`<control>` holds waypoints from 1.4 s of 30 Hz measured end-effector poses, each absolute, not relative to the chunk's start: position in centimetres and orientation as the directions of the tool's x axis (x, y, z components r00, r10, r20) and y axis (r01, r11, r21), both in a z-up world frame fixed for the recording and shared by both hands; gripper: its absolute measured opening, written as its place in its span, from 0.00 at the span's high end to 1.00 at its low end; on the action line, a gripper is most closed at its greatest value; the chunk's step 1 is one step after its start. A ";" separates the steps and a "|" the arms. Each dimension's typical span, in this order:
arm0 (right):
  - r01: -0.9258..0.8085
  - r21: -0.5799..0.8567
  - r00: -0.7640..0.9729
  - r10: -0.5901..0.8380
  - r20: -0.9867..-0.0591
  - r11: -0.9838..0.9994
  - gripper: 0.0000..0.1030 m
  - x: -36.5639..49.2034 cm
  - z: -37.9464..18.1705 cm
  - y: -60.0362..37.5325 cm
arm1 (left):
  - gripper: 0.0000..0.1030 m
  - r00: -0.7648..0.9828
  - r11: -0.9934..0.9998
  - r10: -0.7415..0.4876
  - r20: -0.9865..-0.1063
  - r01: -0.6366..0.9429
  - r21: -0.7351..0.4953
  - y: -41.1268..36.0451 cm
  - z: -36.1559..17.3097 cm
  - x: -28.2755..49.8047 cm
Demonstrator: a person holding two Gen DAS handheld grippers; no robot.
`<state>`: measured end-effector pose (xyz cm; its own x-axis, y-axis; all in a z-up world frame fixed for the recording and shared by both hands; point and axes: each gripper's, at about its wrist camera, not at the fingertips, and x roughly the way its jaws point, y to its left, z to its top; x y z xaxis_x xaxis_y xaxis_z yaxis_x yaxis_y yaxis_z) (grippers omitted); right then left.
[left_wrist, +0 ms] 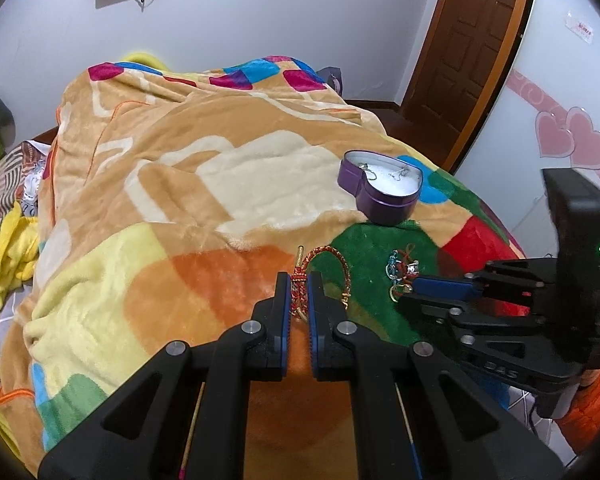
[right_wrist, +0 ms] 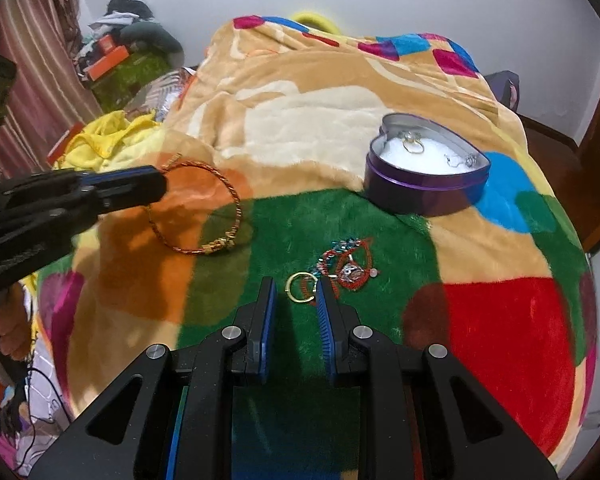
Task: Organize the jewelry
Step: 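Grasp the twisted gold-red bracelet with the left tool while the right tool grasps a silver ring, then carry the bracelet and silver ring into the heart tin with both tools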
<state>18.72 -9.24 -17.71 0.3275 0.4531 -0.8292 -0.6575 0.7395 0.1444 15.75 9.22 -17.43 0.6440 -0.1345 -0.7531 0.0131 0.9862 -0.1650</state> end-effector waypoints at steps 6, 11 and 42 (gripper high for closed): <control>-0.657 0.142 0.324 0.447 -0.834 0.741 0.81 19.0 -18.2 -8.8 | 0.94 0.640 0.985 -0.143 -0.755 0.022 -0.168 9.2 -17.7 15.7; -0.683 0.080 0.355 0.426 -0.832 0.726 0.81 18.4 -18.5 -8.1 | 0.94 0.637 0.985 -0.144 -0.757 0.017 -0.173 9.3 -17.8 15.8; -0.593 0.089 0.556 0.487 -0.674 0.800 0.81 20.9 -11.3 -13.7 | 0.94 0.731 0.987 -0.161 -0.663 0.101 -0.129 5.4 -11.7 20.2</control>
<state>20.88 -13.74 -11.26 0.5558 0.4871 -0.6736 -0.5932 0.8001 0.0891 20.17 5.37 -11.66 0.7310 -0.1614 -0.6630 0.1008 0.9865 -0.1290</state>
